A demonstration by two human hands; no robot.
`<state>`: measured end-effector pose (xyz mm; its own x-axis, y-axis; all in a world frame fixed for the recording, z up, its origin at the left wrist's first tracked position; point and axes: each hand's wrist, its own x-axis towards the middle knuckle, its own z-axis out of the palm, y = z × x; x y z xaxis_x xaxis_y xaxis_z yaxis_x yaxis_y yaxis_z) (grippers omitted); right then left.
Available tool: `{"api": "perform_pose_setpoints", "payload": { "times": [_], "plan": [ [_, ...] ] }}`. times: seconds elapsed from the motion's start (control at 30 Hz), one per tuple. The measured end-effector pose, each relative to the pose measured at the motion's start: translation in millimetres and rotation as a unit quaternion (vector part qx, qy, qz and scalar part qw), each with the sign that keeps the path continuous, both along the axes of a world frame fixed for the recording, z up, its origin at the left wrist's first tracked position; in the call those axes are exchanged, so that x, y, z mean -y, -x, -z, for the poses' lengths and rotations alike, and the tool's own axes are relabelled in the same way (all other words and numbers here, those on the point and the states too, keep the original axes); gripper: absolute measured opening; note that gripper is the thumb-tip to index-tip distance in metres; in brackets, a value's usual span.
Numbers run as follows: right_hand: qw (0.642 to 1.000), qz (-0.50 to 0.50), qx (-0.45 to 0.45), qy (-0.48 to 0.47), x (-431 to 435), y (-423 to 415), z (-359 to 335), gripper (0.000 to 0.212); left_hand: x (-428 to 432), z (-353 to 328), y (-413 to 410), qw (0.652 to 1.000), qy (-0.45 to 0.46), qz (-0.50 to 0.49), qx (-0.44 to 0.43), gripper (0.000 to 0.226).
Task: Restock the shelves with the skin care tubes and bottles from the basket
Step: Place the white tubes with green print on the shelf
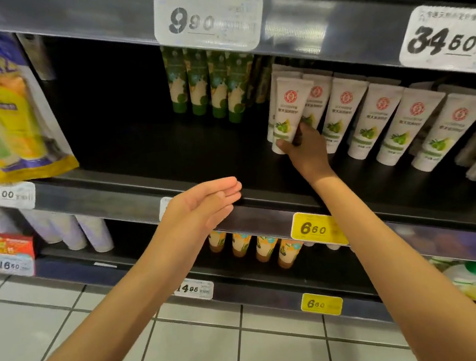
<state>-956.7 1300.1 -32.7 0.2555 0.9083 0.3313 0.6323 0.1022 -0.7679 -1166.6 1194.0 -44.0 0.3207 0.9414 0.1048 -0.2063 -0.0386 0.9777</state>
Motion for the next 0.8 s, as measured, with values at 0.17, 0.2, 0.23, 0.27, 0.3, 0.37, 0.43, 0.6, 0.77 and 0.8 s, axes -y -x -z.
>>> {"api": "perform_pose_setpoints", "payload": {
  "times": [0.17, 0.2, 0.23, 0.27, 0.3, 0.37, 0.43, 0.6, 0.77, 0.8],
  "plan": [
    [1.000, 0.010, -0.011, -0.016, 0.6, 4.2, 1.3, 0.044, 3.7, -2.3, 5.8, 1.000, 0.003, -0.004, 0.007, 0.025],
    [1.000, 0.011, -0.013, -0.018, 0.6, 4.8, 2.3, 0.043, 4.7, -2.7, 6.9, 1.000, 0.002, -0.007, 0.006, 0.025],
    [1.000, 0.012, -0.013, -0.020, 0.3, 5.3, 3.5, 0.042, 5.6, -2.6, 7.9, 1.000, 0.000, -0.010, 0.003, 0.025],
    [1.000, 0.012, -0.015, -0.020, -0.2, 5.2, 4.2, 0.041, 6.7, -2.1, 8.8, 1.000, -0.001, -0.013, 0.000, 0.025],
    [1.000, 0.010, -0.019, -0.018, -0.7, 4.5, 4.7, 0.040, 7.7, -1.0, 9.3, 1.000, 0.000, -0.016, -0.003, 0.025],
    [1.000, 0.010, -0.023, -0.014, -1.2, 3.3, 5.0, 0.037, 9.4, 1.9, 10.2, 1.000, 0.004, -0.021, -0.006, 0.025],
    [1.000, 0.011, -0.024, -0.014, -1.6, 2.8, 5.2, 0.036, 10.9, 4.7, 11.4, 1.000, 0.008, -0.026, -0.011, 0.025],
    [0.999, 0.021, -0.039, 0.002, 1.6, 4.6, 6.1, 0.036, 16.3, 8.0, 25.4, 1.000, 0.001, -0.020, -0.017, 0.023],
    [0.982, 0.113, -0.145, 0.035, 26.7, 19.2, 5.4, 0.032, 19.0, 7.5, 56.2, 0.998, -0.001, -0.056, -0.037, 0.023],
    [0.982, 0.106, -0.154, 0.028, 37.7, 30.0, 6.6, 0.025, 20.5, 8.7, 61.3, 0.997, 0.008, -0.072, -0.039, 0.024]
  ]
}}
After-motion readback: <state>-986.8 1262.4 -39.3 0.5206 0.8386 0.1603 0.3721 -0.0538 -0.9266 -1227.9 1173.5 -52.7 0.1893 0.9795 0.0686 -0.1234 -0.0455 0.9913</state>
